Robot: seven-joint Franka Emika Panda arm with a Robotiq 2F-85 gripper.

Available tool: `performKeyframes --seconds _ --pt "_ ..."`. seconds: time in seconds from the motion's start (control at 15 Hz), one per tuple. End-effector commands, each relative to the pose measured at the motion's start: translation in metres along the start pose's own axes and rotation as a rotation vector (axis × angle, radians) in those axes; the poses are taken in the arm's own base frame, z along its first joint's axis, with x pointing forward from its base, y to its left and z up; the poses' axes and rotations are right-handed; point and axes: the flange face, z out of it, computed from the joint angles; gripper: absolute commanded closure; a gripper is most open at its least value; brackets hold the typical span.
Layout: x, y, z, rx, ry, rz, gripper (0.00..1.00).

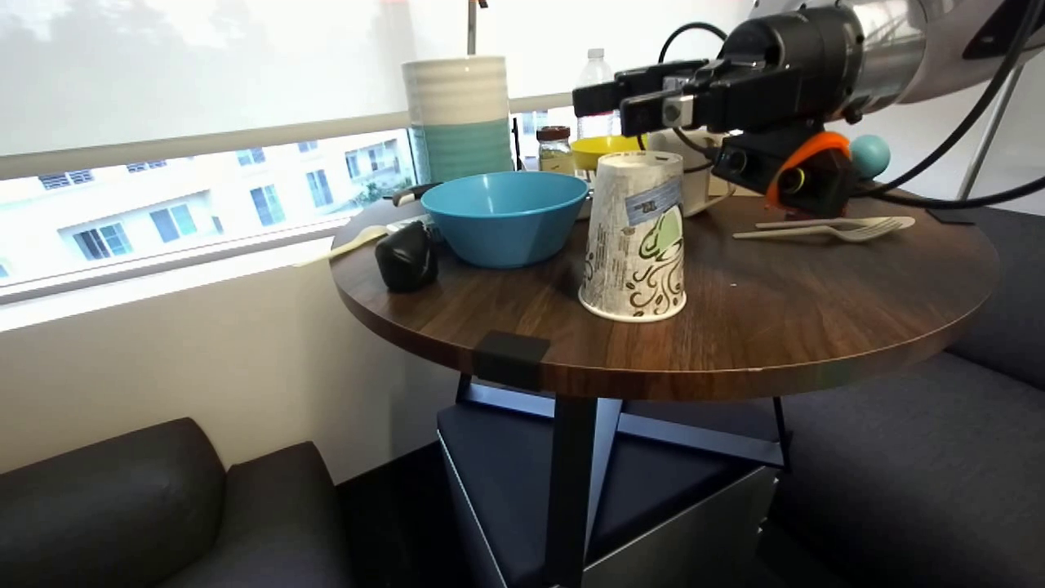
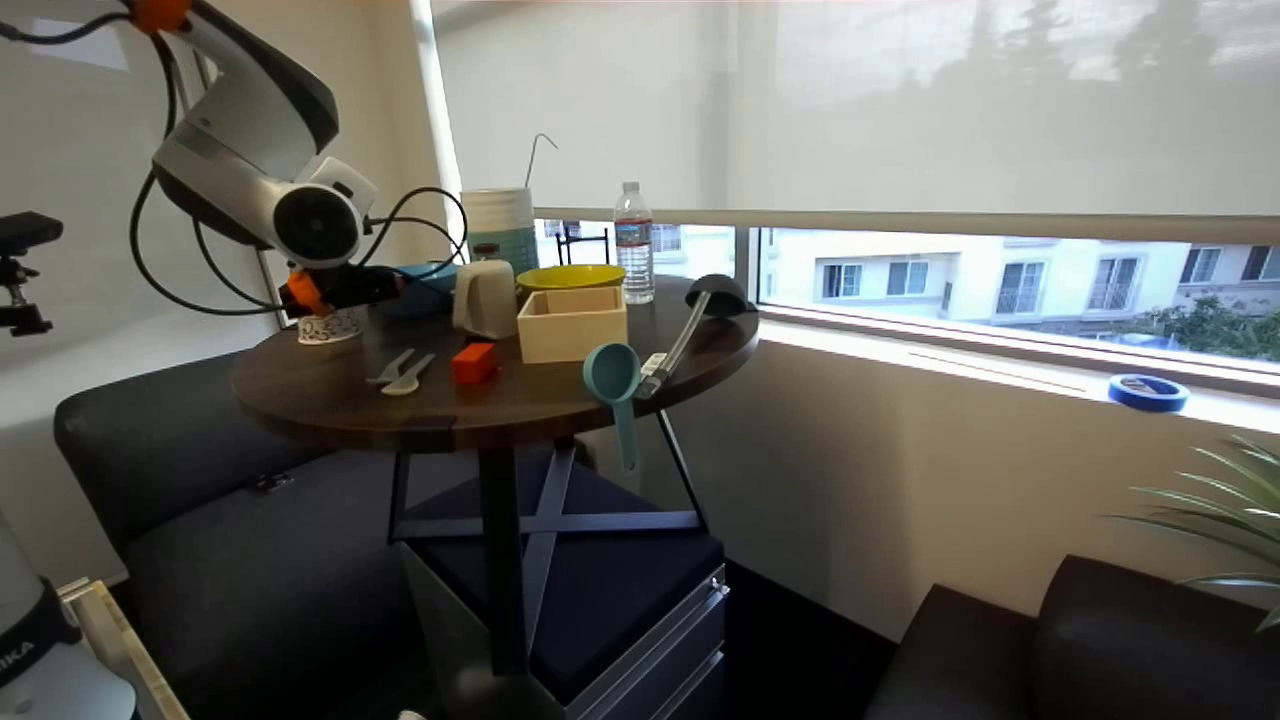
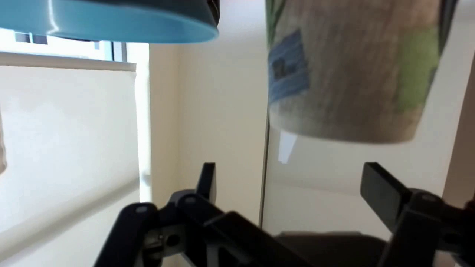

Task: Move the white dice to the left and cover it with a styrofoam cup

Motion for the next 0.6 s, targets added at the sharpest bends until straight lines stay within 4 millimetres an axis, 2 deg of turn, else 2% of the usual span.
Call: performKeyframes --seconds 0.0,0.2,0.53 --pt "0.046 0.002 -0.018 0.0 -0.085 -0.035 0.0" --pt "0.076 0.006 -0.03 -0.055 -0.223 0.004 0.0" --pt "0.091 0.008 -0.034 -0.141 -0.424 0.153 0.0"
